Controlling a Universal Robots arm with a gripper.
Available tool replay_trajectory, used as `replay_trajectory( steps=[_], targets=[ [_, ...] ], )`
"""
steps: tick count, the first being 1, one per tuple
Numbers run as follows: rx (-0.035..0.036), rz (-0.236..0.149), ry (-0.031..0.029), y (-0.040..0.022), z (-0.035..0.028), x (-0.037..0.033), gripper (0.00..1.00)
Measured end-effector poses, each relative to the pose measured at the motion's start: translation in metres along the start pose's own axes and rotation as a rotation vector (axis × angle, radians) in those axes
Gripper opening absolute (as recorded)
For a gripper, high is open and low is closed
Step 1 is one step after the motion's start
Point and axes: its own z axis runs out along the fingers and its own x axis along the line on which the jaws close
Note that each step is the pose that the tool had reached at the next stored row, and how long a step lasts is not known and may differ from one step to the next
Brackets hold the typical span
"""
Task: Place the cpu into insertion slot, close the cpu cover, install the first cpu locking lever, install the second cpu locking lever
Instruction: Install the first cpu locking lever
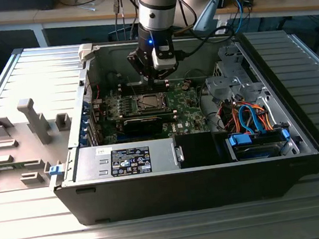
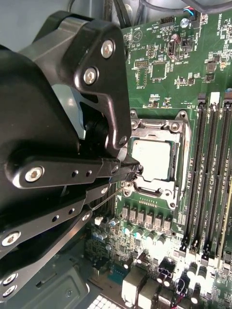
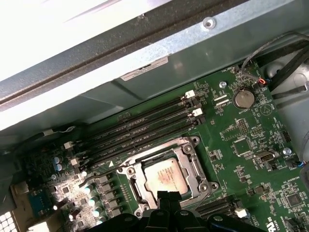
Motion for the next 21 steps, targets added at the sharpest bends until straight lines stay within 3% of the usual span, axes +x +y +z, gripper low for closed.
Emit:
replay_trajectory(
  steps=[21],
  targets=[
    [0.0038, -0.045, -0.0011, 0.0000, 0.0000, 0.0000, 0.11]
  ],
)
